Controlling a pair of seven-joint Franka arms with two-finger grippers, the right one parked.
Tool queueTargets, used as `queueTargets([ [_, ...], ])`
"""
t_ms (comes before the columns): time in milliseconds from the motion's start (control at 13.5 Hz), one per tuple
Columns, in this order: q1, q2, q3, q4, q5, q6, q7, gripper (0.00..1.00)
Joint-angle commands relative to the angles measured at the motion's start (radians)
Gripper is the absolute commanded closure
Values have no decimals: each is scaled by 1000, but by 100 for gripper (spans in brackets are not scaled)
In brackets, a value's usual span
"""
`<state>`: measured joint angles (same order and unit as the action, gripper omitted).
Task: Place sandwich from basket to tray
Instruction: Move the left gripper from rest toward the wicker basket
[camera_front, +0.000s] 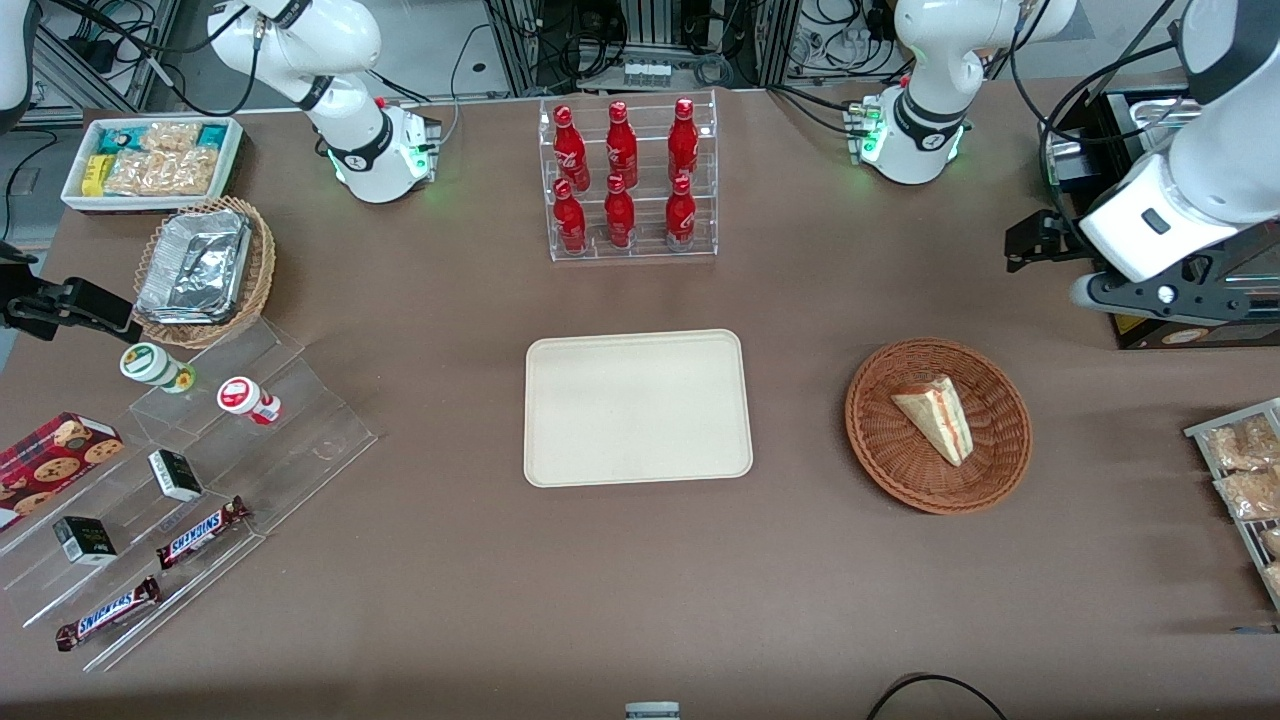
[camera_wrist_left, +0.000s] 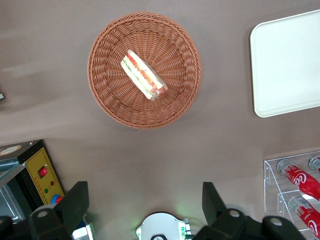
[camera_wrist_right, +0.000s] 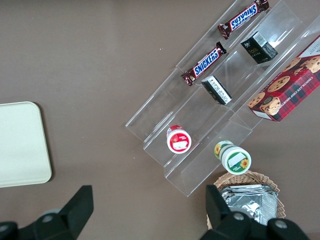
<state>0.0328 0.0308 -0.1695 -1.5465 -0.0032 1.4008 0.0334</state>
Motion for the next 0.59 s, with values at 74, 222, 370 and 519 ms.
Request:
queueTargets([
  [74, 7, -14, -1, 5, -6, 9, 16, 0],
  [222, 7, -5, -1, -3, 6, 10, 0, 0],
  [370, 7, 18, -2, -3, 12, 3, -12, 0],
  [519, 7, 27, -1, -45, 6, 15, -55, 0],
])
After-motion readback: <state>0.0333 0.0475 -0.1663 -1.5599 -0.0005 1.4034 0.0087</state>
